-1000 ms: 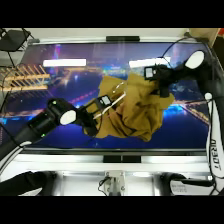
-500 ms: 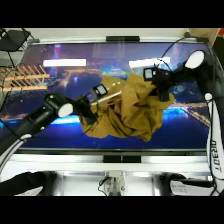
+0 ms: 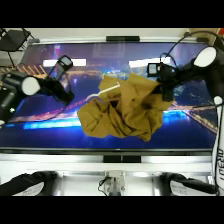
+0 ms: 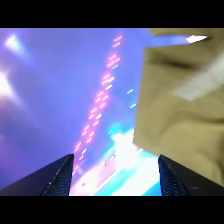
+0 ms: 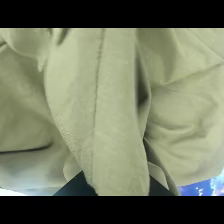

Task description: Fold the shirts.

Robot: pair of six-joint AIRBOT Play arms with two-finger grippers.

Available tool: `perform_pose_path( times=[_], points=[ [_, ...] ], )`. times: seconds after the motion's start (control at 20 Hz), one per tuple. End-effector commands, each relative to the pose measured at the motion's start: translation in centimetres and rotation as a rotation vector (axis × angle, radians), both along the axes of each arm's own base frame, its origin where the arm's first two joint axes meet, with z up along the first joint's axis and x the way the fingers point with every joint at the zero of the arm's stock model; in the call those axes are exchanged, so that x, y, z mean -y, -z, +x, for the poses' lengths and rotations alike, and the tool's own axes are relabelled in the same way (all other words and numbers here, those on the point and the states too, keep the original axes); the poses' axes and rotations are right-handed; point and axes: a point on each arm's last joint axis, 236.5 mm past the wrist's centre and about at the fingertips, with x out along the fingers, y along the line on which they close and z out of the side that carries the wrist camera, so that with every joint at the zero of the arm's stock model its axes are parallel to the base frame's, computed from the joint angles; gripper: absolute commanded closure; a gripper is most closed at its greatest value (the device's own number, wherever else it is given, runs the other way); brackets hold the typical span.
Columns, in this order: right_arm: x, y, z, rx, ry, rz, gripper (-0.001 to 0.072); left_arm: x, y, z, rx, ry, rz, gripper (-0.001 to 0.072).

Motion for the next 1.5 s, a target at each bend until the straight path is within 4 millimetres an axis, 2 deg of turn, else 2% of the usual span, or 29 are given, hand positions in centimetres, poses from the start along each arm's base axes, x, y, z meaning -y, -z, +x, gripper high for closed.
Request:
perform_pose_path(
  times=[0.0,0.15,0.25,0.3,0.35,0.4,0.55,0.65,0.95,1.15,1.2,1.3,1.4,1.45],
  points=[
    [0.0,-0.5,-0.7,-0.031,0.047,0.011,0.0658,-2.4,0.1,-1.2,-0.094,-0.077,-0.066,0.0089],
    [0.3,-0.9,-1.1,-0.058,0.114,0.016,0.0659,-0.4,0.6,-1.8,-0.225,-0.253,-0.382,0.0100],
    [0.3,-1.4,-1.2,-0.057,0.141,0.025,0.0660,2.4,1.8,-2.4,-0.319,-0.349,-0.579,0.0116],
    [0.3,-1.7,-1.2,-0.056,0.163,0.032,0.0660,4.5,2.6,-2.7,-0.346,-0.359,-0.657,0.0205],
    [0.4,-1.9,-1.2,-0.057,0.186,0.037,0.0660,6.9,3.1,-2.8,-0.355,-0.361,-0.733,0.0207],
    [0.5,-2.1,-1.3,-0.060,0.203,0.037,0.0660,9.8,3.4,-2.9,-0.356,-0.366,-0.814,0.0246],
    [1.0,-2.0,-1.2,-0.063,0.224,0.022,0.0660,16.6,4.9,-3.7,-0.319,-0.327,-0.876,0.0250],
    [1.0,-2.0,-1.2,-0.063,0.225,0.022,0.0660,19.0,5.6,-3.1,-0.304,-0.399,-0.932,0.0250],
    [0.9,-2.0,-1.2,-0.063,0.227,0.026,0.0660,19.7,8.3,-0.7,-0.295,-0.558,-0.992,0.0253],
    [0.9,-2.0,-1.2,-0.065,0.230,0.027,0.0660,22.3,8.5,0.7,-0.283,-0.572,-1.035,0.0259],
    [0.9,-2.0,-1.2,-0.067,0.234,0.028,0.0660,22.8,8.6,1.1,-0.281,-0.568,-1.037,0.0286],
    [0.9,-2.1,-1.3,-0.077,0.256,0.034,0.0660,22.6,9.1,2.0,-0.268,-0.570,-1.026,0.0630],
    [1.2,-2.3,-1.3,-0.079,0.289,0.033,0.0660,21.1,9.6,2.3,-0.248,-0.499,-0.953,0.0655],
    [1.8,-2.4,-1.3,-0.076,0.314,0.023,0.0659,19.6,9.9,2.5,-0.265,-0.491,-0.917,0.0655]
  ],
)
